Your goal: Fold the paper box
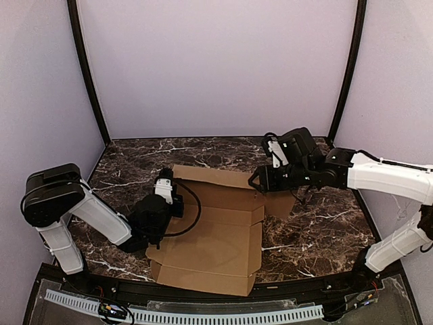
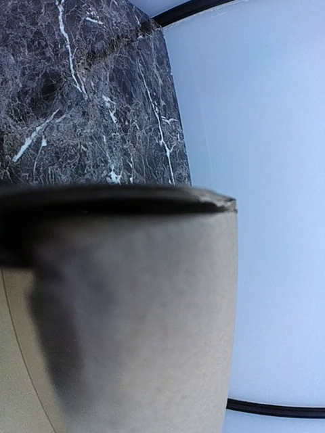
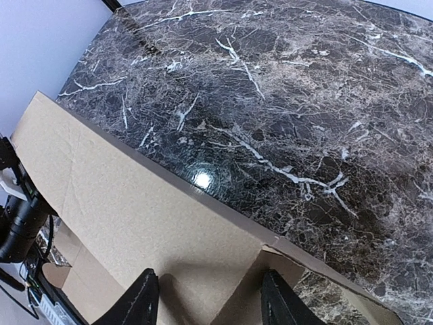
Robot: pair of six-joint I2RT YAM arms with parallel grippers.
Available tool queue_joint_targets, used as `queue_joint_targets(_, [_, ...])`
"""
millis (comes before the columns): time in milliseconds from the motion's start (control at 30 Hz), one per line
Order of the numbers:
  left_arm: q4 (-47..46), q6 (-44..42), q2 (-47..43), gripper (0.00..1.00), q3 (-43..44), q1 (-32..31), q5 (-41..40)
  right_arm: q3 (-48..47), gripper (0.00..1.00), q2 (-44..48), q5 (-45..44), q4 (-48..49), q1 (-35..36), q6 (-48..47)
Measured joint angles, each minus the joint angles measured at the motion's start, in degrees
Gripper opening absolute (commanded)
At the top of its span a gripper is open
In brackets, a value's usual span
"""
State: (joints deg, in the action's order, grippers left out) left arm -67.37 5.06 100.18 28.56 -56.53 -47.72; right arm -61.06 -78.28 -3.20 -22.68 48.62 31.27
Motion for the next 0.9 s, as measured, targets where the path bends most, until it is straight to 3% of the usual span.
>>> queue_joint_targets(600, [-2.0, -1.4, 0.5, 0.01, -0.3, -0.9, -1.0, 3.8, 0.53, 2.0, 4.9, 8.2, -1.4, 6.9])
queue_joint_targets(667, [-2.0, -1.5, 0.5, 0.01, -0.3, -0.9, -1.1, 4.5, 0.50, 2.0, 5.8, 9.6, -2.0, 7.7])
queue_joint_targets(900, [-2.1, -1.5, 0.5, 0.01, -0.3, -1.0, -1.5, 6.3, 0.18, 2.0, 8.7, 13.4, -3.6, 11.1])
